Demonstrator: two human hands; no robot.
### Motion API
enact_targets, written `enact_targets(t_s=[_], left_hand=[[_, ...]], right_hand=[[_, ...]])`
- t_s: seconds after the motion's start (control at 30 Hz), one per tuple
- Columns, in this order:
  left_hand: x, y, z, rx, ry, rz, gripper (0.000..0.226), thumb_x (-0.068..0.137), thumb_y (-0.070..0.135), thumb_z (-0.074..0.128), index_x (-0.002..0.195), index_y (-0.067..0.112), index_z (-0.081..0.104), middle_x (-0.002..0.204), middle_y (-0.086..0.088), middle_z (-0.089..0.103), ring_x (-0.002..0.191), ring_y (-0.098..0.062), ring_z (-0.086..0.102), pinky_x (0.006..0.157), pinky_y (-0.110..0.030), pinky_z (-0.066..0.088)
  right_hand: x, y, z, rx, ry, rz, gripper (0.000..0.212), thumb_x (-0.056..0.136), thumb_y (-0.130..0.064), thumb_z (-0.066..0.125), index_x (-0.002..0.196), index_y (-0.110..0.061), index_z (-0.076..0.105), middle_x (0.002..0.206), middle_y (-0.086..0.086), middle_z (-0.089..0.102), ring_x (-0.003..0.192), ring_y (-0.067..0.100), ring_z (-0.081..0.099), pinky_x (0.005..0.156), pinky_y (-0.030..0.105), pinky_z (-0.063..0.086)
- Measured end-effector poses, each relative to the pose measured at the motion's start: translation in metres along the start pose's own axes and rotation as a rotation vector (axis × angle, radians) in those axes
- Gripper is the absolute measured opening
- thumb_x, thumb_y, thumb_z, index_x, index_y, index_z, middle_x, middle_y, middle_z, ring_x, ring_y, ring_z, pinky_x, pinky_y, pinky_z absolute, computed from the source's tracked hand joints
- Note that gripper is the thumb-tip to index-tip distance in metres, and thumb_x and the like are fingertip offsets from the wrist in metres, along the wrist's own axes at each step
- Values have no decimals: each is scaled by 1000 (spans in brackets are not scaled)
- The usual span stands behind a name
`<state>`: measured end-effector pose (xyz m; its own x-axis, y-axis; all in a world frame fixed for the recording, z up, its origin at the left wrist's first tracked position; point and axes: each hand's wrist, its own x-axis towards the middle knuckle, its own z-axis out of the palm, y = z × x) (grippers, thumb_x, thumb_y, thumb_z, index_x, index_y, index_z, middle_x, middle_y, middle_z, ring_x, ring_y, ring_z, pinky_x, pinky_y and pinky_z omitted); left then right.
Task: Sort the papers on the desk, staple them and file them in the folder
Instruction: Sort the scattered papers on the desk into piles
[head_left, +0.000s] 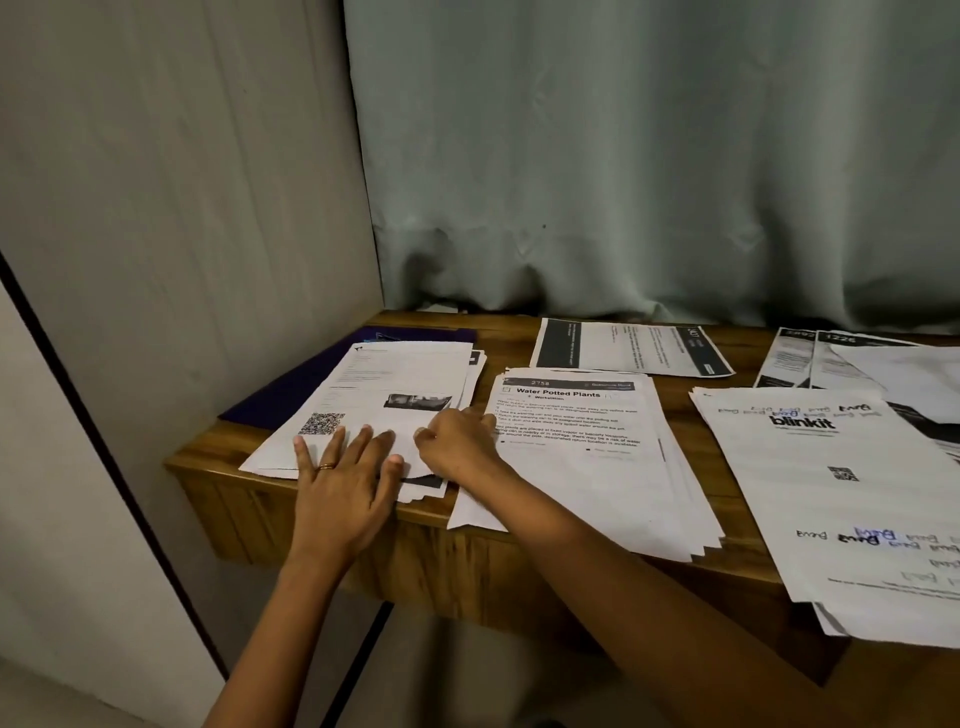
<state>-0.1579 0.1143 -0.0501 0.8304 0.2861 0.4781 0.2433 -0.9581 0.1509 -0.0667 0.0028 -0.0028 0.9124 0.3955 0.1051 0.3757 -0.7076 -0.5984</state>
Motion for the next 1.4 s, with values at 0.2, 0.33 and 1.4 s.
enact_targets(t_s=[0.2,0.33,1.4], left_hand=[[27,42,-39,-139,54,81,87,82,69,-2,146,24,35,154,-2,30,146,-18,18,113,-37,-17],[46,95,-47,-266,0,149,61,97,58,21,148,25,29,157,-1,24,145,-19,18,112,-30,-4],[97,281,84,-277,-456,441,74,82,68,9,148,36,21,160,5,13,148,-19,6,118,-45,-7]], right_hand=[[22,19,-66,165,14,-12,26,86,-34,64,89,-9,69,97,11,68,96,26,62,77,31,50],[40,67,-122,124,195,86,15,82,-24,63,70,-14,62,89,9,66,87,28,65,74,30,51],[95,288,-219,-23,431,481,33,83,-36,69,100,-8,62,111,12,64,99,30,62,72,33,46]])
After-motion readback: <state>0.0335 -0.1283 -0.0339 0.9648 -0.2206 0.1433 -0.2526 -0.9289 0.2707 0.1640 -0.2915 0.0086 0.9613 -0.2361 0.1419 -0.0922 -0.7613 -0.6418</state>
